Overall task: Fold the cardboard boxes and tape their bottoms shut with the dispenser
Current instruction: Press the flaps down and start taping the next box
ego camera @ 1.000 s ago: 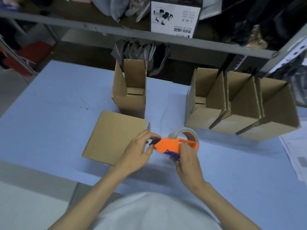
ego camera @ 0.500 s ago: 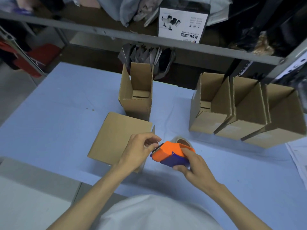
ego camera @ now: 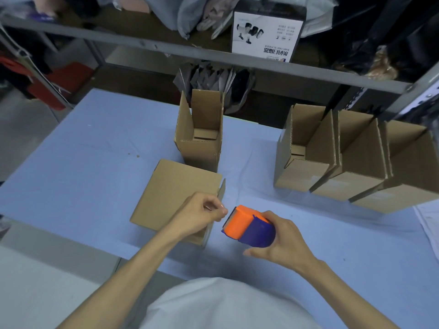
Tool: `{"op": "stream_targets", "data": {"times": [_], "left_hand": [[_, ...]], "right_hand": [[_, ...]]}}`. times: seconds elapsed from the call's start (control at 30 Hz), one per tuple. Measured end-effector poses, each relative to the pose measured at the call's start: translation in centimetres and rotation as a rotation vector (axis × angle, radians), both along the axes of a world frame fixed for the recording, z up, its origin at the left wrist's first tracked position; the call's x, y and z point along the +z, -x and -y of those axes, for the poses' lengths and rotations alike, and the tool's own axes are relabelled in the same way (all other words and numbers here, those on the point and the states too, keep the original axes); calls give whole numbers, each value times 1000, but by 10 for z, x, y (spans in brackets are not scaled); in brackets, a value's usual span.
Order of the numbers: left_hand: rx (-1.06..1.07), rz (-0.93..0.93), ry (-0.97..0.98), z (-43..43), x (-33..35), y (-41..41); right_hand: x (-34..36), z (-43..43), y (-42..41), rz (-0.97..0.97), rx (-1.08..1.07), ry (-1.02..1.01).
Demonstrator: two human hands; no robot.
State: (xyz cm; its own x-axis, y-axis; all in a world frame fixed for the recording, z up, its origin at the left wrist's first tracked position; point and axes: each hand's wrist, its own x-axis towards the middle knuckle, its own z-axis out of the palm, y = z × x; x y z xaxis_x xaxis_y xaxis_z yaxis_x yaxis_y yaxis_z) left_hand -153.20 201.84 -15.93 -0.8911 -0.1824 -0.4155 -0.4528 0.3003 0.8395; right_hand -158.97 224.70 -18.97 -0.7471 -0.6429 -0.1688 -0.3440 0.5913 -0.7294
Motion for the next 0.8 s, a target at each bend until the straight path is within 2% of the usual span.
{"op": "stream_targets", "data": {"times": [0.07,0.17,0.33,0.47,0.57,0.8], "left_hand": [[26,2,-62,-1,-2,-1],[64,9,-80,-2,-5,0],[70,14,-30,2,-8,2],[74,25,25,2,-11,7],[89,45,34,6,-16,9],[195,46,350,15,-27,7]], "right_hand": [[-2,2,0,-24,-2,-55],[-6,2,-1,-44,-34,-6],[-3,5,1,-259,-13,-68],[-5,8,2,-139,39,1],[-1,12,6,-164,39,-32],[5,16,11,-254,103,-84]]}}
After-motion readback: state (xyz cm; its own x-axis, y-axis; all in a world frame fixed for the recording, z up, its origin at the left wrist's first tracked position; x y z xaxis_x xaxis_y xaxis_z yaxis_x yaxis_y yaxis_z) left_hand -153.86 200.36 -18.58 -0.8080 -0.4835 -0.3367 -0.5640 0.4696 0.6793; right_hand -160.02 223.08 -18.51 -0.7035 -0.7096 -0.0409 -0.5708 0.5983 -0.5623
